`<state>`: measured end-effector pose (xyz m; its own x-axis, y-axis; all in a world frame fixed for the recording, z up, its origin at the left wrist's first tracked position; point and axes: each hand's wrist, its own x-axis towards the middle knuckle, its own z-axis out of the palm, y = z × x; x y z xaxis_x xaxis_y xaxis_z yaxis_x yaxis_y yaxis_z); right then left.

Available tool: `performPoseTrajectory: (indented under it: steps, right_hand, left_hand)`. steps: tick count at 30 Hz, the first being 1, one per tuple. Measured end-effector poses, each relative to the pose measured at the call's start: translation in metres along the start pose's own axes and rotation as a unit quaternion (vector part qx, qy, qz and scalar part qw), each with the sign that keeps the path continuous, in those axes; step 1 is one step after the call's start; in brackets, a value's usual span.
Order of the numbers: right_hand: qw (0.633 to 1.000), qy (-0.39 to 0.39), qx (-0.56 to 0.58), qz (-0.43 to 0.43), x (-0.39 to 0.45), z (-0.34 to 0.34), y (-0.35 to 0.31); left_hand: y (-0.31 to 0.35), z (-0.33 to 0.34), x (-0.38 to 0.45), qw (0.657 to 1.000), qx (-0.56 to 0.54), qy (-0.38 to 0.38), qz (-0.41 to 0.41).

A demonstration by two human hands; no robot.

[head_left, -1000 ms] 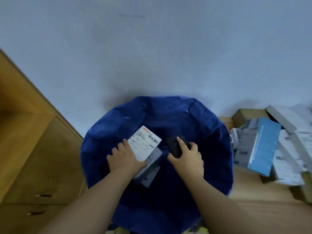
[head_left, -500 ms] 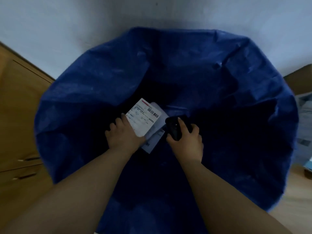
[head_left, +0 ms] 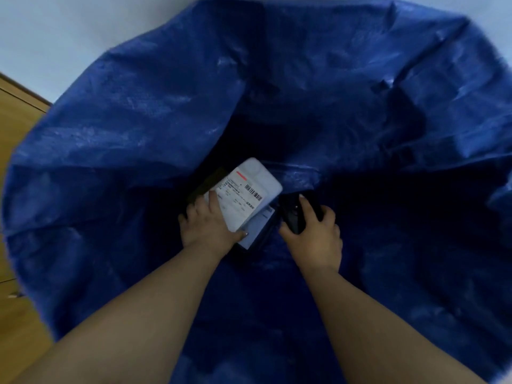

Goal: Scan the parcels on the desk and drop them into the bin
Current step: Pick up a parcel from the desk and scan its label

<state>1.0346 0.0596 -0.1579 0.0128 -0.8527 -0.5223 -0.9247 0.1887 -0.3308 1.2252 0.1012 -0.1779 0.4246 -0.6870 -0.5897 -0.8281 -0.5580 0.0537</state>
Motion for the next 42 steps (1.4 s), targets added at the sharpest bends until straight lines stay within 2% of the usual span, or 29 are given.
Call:
performPoseTrajectory:
  steps: [4, 14, 20, 24, 29, 34, 38, 42]
  right_hand:
    - [1.0, -0.01, 0.002, -0.007, -0.009, -0.01, 0.002]
    - [0.998, -0.014, -0.025, -0.058, -0.064, -0.057, 0.008]
    - [0.996, 0.028, -0.02, -0.084, -0.111, -0.083, 0.008]
    - [0.994, 0.07, 0.029, -0.078, -0.147, -0.096, -0.001]
    - [0.967, 0.143, 0.193, -0.081, -0.187, -0.115, -0.018]
    - [0.947, 0.211, 0.218, -0.107, -0.225, -0.152, -0.015]
    - [0.941, 0.238, 0.226, -0.083, -0.254, -0.18, 0.009]
    - [0.937, 0.25, 0.238, -0.056, -0.29, -0.202, 0.047]
  left_hand:
    - [0.002, -0.01, -0.014, 1.0, 0.016, 0.017, 0.003]
    - [0.001, -0.053, -0.099, 0.99, 0.039, 0.13, 0.024]
    - [0.004, -0.082, -0.15, 0.984, 0.044, 0.169, 0.037]
    - [0.01, -0.102, -0.18, 0.979, 0.034, 0.192, 0.058]
    - [0.021, -0.123, -0.212, 0.97, -0.059, 0.216, 0.091]
    - [0.026, -0.151, -0.241, 0.955, -0.107, 0.229, 0.156]
    - [0.044, -0.168, -0.269, 0.935, -0.123, 0.241, 0.231]
    - [0.072, -0.175, -0.3, 0.909, -0.115, 0.218, 0.336]
